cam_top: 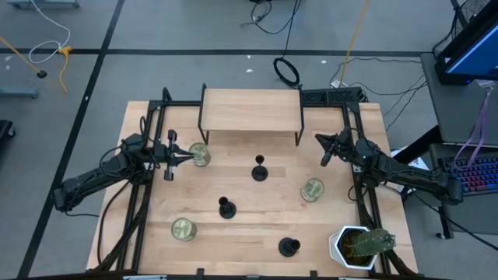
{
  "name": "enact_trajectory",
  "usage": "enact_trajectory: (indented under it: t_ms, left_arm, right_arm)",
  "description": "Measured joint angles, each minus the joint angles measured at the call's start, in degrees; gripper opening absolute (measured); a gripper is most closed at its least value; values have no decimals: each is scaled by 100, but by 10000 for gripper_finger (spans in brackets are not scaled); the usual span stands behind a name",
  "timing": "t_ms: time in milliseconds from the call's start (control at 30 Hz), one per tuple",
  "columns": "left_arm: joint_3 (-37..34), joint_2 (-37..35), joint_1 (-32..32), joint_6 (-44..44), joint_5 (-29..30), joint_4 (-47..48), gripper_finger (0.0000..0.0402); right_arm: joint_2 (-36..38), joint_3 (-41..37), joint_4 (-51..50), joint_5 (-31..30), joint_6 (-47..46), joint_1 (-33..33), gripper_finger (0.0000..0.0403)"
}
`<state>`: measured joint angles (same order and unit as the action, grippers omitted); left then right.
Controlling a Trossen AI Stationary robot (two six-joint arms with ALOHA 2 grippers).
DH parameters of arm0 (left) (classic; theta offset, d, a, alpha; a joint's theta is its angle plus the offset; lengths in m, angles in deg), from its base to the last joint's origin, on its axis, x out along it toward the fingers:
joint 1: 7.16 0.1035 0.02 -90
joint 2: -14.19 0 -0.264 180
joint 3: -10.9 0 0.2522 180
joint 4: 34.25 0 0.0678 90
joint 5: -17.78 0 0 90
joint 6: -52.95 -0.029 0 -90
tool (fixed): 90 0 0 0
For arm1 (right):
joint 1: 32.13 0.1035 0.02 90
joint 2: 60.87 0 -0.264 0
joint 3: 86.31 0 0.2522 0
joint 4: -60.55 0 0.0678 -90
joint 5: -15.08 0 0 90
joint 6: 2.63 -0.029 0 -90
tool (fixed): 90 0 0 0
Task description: Pick & Place candle stick holders
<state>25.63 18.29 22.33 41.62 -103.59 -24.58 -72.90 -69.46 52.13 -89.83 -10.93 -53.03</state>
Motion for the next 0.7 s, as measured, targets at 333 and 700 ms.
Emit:
enact_trajectory:
  t_ms: [333, 700]
  left_arm:
    - [0, -1, 1, 0, 0, -1, 37]
    - [-2, 1, -1, -168, 25, -22, 37]
  right_arm:
    - [0, 0, 0, -2, 0, 0, 13]
    - [0, -1, 0, 0, -2, -1, 13]
